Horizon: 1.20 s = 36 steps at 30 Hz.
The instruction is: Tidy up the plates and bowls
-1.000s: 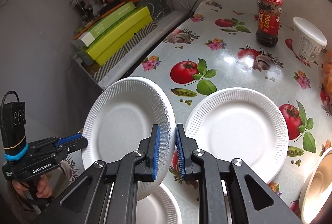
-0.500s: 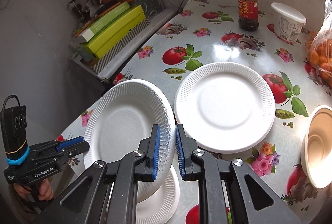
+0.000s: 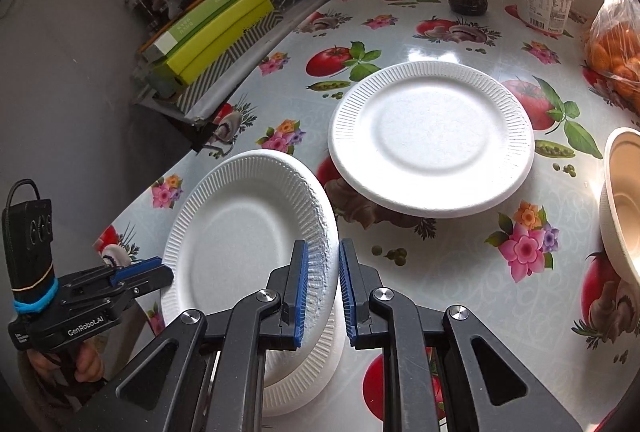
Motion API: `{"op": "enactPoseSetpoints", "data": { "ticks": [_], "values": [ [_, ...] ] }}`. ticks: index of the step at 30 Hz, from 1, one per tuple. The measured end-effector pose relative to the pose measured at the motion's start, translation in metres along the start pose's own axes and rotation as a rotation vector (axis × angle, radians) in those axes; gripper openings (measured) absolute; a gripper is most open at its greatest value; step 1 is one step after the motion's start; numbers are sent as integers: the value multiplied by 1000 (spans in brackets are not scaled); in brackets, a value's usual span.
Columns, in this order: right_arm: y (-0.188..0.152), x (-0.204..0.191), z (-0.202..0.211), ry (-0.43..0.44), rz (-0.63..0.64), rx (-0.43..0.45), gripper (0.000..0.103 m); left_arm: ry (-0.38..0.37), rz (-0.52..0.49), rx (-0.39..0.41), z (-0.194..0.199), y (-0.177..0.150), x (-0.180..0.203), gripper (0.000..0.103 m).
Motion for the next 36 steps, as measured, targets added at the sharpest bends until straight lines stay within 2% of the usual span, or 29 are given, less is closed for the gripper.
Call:
{"op": "enactPoseSetpoints", "data": {
  "ticks": [4, 20, 36],
  "values": [
    [-9, 0, -3, -3, 3, -12, 15, 26, -19, 7, 0, -6, 3, 23],
    [-28, 2, -11, -8, 2, -45, 16, 52, -24, 3, -4, -15, 2, 23],
    [-35, 2, -10, -34, 17, -42, 16, 48, -30, 0, -3, -18, 3, 23]
  ]
}}
Point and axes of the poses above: each gripper's, at about its wrist camera, not at the fingertips, and z roughly against the way its jaws point, x to its right, y to its top, the point moved 2 cm from there along -z, roughly the way its jaws point, and after that the axes turned 6 degrees about -x, right-handed, at the moved point
